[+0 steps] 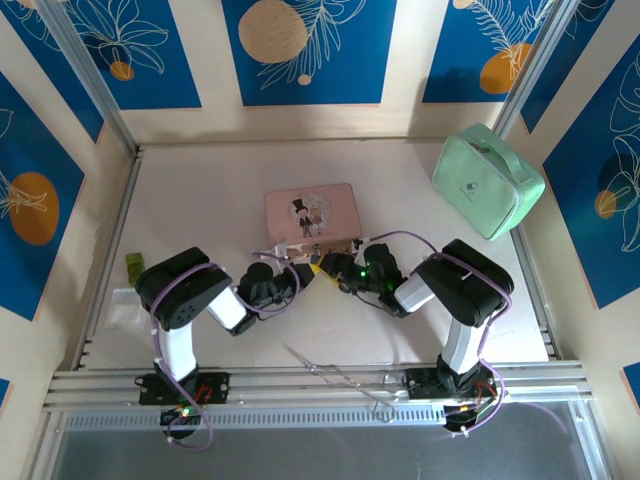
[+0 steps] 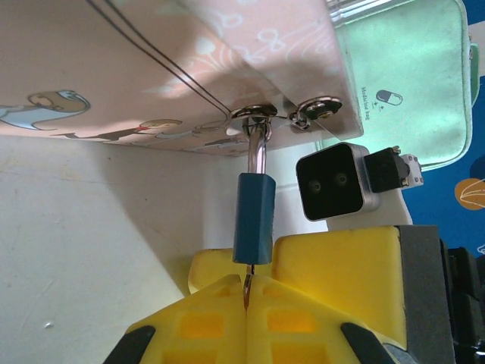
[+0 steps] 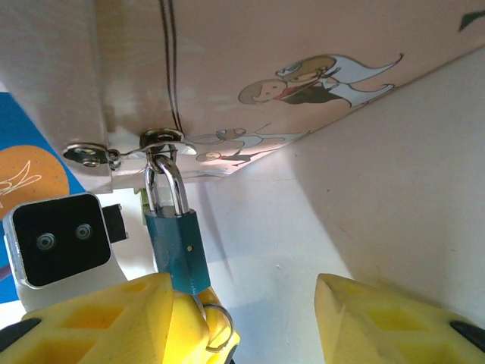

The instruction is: Unlock the padlock with the key

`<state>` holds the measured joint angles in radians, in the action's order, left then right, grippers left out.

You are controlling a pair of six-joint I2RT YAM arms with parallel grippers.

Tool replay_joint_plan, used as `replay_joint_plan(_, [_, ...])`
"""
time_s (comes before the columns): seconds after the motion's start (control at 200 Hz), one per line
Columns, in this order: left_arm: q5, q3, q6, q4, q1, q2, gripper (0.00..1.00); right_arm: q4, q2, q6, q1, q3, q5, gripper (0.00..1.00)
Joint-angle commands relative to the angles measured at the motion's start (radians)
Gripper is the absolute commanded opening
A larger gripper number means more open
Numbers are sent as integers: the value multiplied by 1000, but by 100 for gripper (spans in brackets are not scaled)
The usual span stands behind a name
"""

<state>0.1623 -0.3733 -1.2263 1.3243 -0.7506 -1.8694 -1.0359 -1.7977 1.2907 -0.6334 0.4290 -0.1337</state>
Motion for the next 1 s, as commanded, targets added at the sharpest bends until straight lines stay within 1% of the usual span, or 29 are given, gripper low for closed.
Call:
replay_joint_plan(0.0, [52, -19, -2, 84, 3, -13, 0, -77, -19, -20, -17, -4, 19, 53])
replay_joint_plan(0.095, [54, -24, -3, 84, 3, -14, 0, -55, -15, -29, -20, 16, 30, 52])
replay_joint_plan(0.205, [56, -25, -2, 84, 2, -16, 0, -42, -17, -30, -27, 39, 53, 49])
replay_joint_plan(0.31, [57, -24, -1, 84, 3, -17, 0, -4, -8, -29, -29, 60, 82, 48])
replay_joint_plan(0.405, [59, -24, -1, 84, 3, -19, 0, 40, 9, -38, -29, 90, 83, 48])
replay_joint_plan(0.505, [58, -25, -2, 84, 2, -19, 0, 100, 28, -54, -31, 115, 102, 45])
replay_joint_plan(0.585, [60, -29, -2, 84, 3, -17, 0, 118, 32, -49, -27, 113, 126, 44])
replay_joint_plan(0.635, [60, -29, -4, 84, 2, -16, 0, 114, 29, -44, -21, 107, 135, 46])
replay_joint_plan(0.71, [60, -28, -5, 84, 3, -15, 0, 115, 25, -42, -16, 109, 142, 54])
replay_joint_plan(0.76, [60, -29, -6, 84, 2, -13, 0, 125, 24, -46, -15, 116, 147, 55])
replay_joint_plan(0.915, [59, -32, -10, 84, 2, -11, 0, 112, 30, -54, -26, 125, 180, 48])
replay_joint_plan(0.995, [60, -33, -11, 84, 3, -14, 0, 92, 32, -54, -31, 124, 194, 46])
